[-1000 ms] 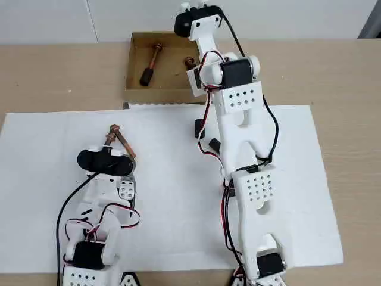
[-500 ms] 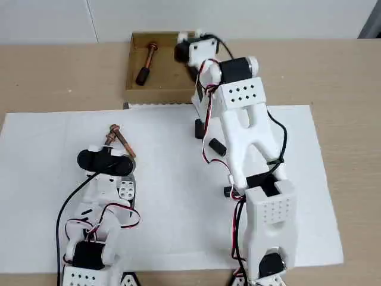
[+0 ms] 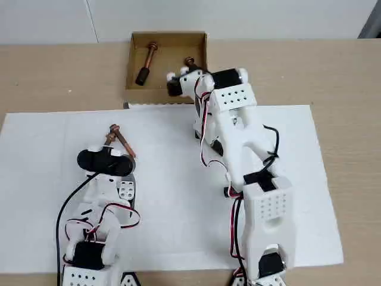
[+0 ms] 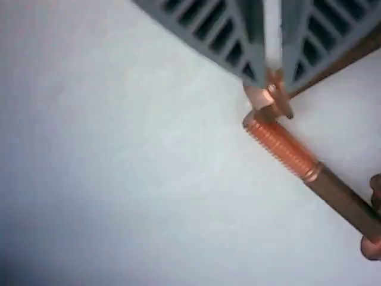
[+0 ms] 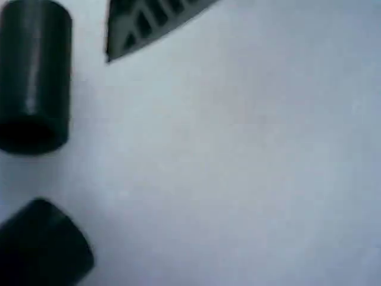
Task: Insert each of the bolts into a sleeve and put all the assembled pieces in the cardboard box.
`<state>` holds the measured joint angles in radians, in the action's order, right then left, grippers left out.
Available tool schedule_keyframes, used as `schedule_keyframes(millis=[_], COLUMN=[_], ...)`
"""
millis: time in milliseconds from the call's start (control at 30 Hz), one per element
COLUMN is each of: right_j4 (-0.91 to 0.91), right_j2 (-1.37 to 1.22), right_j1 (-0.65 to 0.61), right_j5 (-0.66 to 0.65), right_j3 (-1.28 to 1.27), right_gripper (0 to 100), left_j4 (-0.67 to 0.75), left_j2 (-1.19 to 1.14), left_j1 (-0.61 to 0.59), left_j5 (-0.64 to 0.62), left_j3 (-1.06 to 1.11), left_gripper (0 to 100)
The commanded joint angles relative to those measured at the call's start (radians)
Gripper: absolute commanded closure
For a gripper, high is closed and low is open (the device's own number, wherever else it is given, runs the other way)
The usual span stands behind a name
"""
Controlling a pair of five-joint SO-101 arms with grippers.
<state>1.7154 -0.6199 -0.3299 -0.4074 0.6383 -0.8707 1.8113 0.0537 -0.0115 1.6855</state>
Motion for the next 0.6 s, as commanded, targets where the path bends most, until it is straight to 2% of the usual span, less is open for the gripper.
schedule_keyframes(millis=[0, 567], right_j4=[-0.021, -0.022], right_j2=[-0.015, -0.213], right_j1=[0.001, 0.005], right_j5=[-0.011, -0.011], right_j3=[0.002, 0.002], right_gripper=[86.9, 87.6], left_j4=[-0.002, -0.002], left_j2=[0.006, 0.006], left_j1=[-0.005, -0.005], left_j5=[0.006, 0.006], left_j3=[-0.004, -0.004], left_gripper=[99, 99])
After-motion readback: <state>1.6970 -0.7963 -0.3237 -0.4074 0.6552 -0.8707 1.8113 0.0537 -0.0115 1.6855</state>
